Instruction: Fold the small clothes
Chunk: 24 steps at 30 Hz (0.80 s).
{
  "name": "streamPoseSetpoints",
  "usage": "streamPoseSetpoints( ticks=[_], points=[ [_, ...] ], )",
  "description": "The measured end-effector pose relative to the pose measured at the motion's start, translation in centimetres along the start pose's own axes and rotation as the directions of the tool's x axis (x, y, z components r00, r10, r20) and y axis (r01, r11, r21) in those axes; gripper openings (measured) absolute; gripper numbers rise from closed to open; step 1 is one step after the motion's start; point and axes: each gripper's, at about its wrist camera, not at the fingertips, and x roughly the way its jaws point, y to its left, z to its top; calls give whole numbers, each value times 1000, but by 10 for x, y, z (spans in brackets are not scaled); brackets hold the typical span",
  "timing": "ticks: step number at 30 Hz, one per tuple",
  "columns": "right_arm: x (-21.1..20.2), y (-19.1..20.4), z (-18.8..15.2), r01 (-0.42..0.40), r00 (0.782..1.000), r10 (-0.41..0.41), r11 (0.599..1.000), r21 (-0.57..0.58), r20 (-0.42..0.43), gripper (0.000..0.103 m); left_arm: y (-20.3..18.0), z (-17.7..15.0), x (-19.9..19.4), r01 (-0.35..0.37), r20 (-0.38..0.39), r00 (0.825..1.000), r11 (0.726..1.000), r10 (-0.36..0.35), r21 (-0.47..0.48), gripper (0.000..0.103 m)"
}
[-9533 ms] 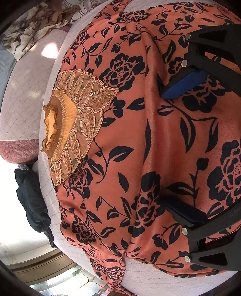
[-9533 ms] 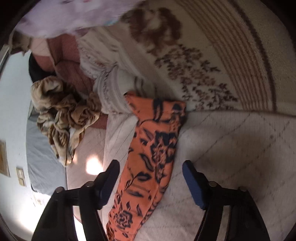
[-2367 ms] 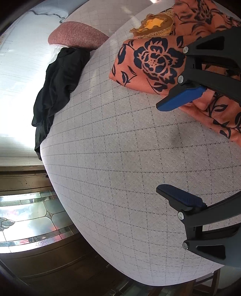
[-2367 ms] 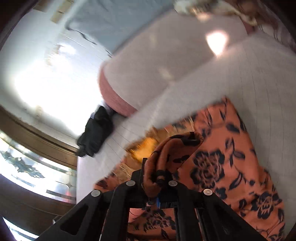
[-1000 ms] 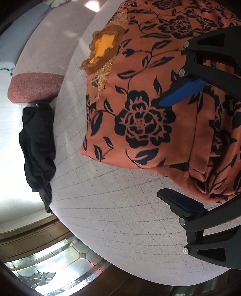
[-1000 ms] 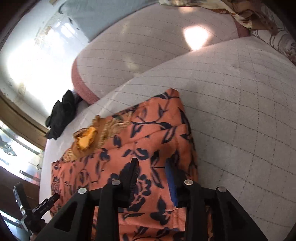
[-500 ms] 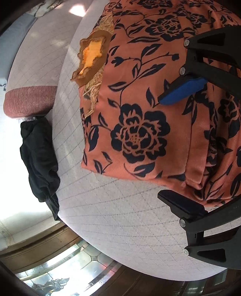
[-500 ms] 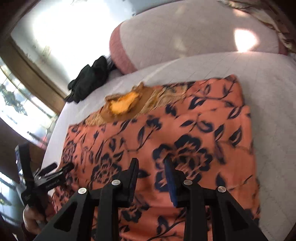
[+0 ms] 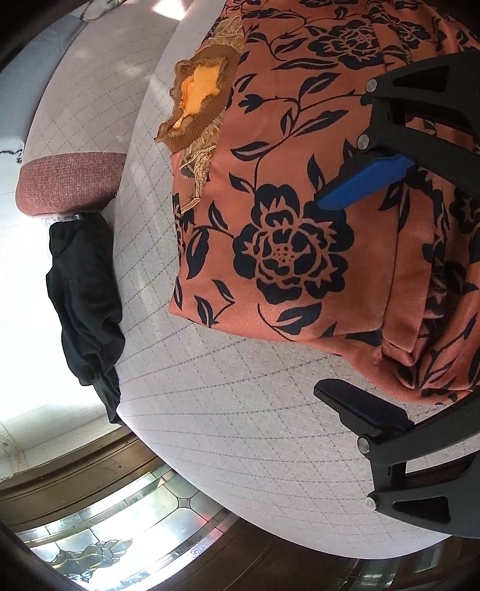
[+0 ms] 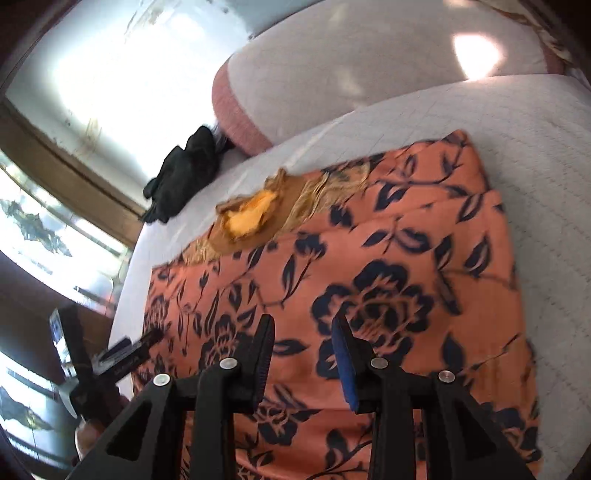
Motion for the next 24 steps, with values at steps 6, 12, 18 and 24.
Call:
streamPoseSetpoints(
  ticks=[6, 12, 18, 24],
  points=[
    [11, 26, -16, 40, 999, -43, 990, -135, -23, 35, -1, 2, -1, 8, 10, 1000, 1000, -8, 1, 93],
    [10, 9, -10, -29, 999, 26, 997, -75, -39, 35, -2, 3, -3, 23, 16, 1000, 1000, -23, 0, 93],
    [9, 10, -5, -44, 999, 42, 996, -75, -22, 35, -7, 0, 0, 16, 8, 1000, 1000, -16, 12, 93],
    [-22, -42, 16, 77, 983, -94, 991, 111, 160, 36, -11, -2, 5, 9, 5, 1000, 1000, -9, 26, 93]
  ],
)
